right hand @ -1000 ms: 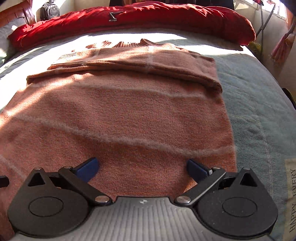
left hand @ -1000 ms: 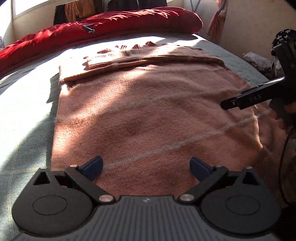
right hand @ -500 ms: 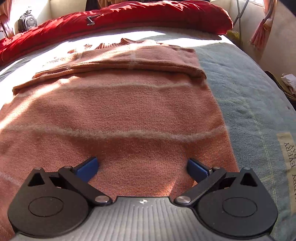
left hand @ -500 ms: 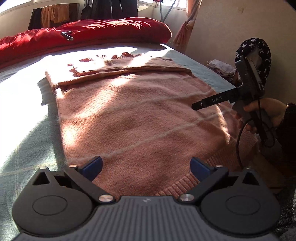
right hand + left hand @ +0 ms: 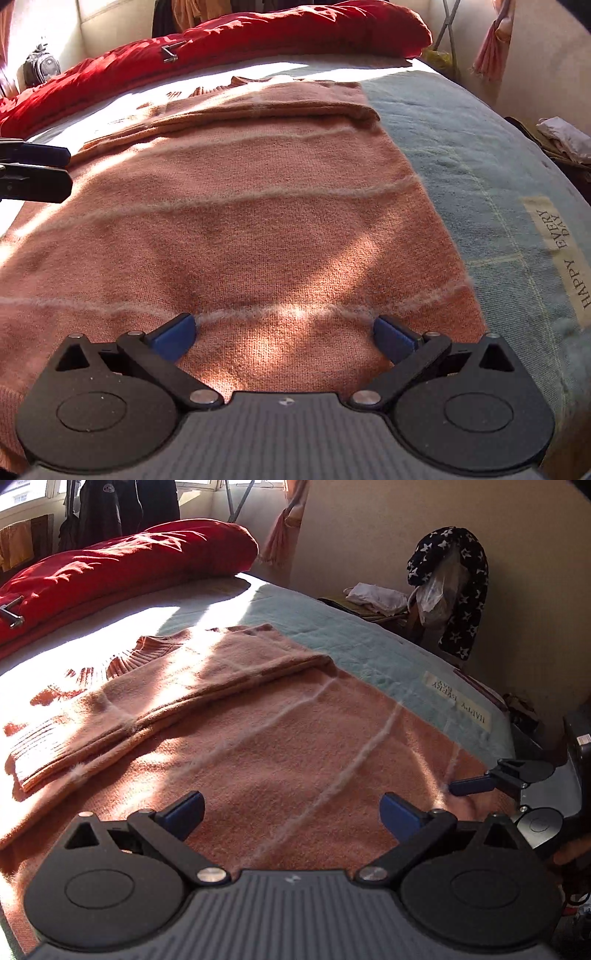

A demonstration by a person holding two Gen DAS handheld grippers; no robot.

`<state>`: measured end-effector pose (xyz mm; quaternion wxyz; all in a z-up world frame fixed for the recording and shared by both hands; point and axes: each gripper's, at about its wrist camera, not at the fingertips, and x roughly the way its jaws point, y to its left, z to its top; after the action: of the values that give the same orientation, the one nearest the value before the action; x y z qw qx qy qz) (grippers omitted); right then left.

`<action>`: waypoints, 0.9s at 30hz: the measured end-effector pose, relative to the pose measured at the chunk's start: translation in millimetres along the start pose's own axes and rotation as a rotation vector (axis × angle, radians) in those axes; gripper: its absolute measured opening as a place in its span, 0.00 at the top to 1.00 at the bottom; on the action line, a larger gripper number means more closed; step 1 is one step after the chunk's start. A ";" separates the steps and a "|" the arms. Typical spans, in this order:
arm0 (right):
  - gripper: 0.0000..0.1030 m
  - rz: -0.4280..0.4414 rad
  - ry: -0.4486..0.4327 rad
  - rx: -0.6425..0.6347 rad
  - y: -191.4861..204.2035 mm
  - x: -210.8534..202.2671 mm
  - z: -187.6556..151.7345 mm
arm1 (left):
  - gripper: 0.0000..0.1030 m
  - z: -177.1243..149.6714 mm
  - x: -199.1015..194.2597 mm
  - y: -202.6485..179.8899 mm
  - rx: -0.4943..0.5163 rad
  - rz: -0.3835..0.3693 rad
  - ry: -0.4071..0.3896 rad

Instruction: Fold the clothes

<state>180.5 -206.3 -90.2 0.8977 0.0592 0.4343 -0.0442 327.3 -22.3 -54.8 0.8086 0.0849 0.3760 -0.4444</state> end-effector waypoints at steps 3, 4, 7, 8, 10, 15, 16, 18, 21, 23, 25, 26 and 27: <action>0.00 -0.012 -0.002 0.011 1.4 -0.5 -1.1 | 0.02 -8.1 26.6 9.6 -0.044 -0.006 0.050; 0.00 -0.016 -0.002 0.011 2.0 -0.3 -1.2 | 0.02 -12.6 32.2 13.8 -0.066 -0.014 0.065; 0.00 -0.023 -0.002 0.005 3.7 -0.5 -2.1 | 0.02 -25.9 24.0 20.8 -0.077 -0.045 0.033; 0.00 -0.022 -0.002 0.004 3.5 -1.0 -2.6 | 0.02 -28.5 19.0 23.4 -0.080 -0.045 0.037; 0.00 -0.018 0.001 0.002 2.7 -1.7 -2.7 | 0.02 -35.1 6.4 30.8 -0.098 -0.033 0.034; 0.00 -0.012 0.017 -0.012 2.7 0.0 -0.7 | 0.02 -44.3 -23.3 51.4 -0.156 0.021 0.014; 0.00 -0.011 0.016 -0.013 2.6 0.4 -0.9 | 0.02 -43.8 -28.0 54.2 -0.160 0.035 0.003; 0.00 -0.010 0.009 -0.016 2.5 1.0 -2.1 | 0.02 -42.8 -36.2 60.1 -0.168 0.064 -0.017; 0.00 -0.013 -0.001 -0.018 2.8 0.8 -3.7 | 0.02 -47.2 -28.6 74.8 -0.230 0.110 0.024; 0.00 -0.011 -0.007 -0.018 2.7 0.5 -4.6 | 0.02 -54.3 -28.4 79.6 -0.253 0.113 0.021; 0.00 -0.008 -0.015 -0.018 2.2 0.2 -5.5 | 0.01 -57.3 -35.2 77.6 -0.260 0.126 0.012; 0.00 -0.007 -0.019 -0.018 2.1 -0.1 -5.8 | 0.01 -58.3 -39.2 76.2 -0.266 0.138 0.011; 0.00 -0.007 -0.018 -0.015 2.1 -0.9 -4.9 | 0.01 -58.9 -43.9 74.4 -0.274 0.152 0.008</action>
<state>176.4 -203.5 -92.4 0.9019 0.0506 0.4267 -0.0445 340.0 78.2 -80.8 0.8424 0.0039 0.4290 -0.3261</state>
